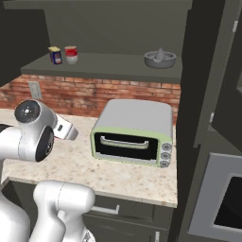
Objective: Pick the cans from the counter and place them in their designated side in the cabinet.
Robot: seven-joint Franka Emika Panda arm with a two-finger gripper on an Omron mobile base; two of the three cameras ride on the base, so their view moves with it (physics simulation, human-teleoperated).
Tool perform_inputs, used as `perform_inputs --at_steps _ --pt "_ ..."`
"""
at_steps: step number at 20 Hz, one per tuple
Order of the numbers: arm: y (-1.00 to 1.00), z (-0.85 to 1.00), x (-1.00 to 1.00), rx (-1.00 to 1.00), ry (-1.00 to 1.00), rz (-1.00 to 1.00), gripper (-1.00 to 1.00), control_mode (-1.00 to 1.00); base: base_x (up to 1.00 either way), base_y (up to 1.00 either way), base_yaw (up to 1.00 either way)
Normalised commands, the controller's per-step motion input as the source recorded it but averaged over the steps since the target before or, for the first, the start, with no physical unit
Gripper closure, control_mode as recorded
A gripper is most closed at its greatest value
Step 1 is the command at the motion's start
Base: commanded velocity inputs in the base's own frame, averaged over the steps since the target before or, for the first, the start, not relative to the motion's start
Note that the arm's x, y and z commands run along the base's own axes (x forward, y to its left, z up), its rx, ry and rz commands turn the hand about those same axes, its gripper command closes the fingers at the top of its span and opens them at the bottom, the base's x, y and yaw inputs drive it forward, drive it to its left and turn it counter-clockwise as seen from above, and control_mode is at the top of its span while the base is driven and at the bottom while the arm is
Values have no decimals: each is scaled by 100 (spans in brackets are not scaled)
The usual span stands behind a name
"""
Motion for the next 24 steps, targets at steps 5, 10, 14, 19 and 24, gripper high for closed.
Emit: perform_inputs --at_steps 5,10,14,19,24 --pt "0 23 -21 -1 -15 3 100 -100 0 0 0" --pt "-4 18 -22 -4 -16 2 100 -100 0 0 0" --pt "-5 14 -16 -7 -17 1 100 -100 0 0 0" --pt "-7 13 -16 -7 -17 1 100 -100 0 0 0" --pt "-7 14 -13 -7 -17 0 100 -100 0 0 0"
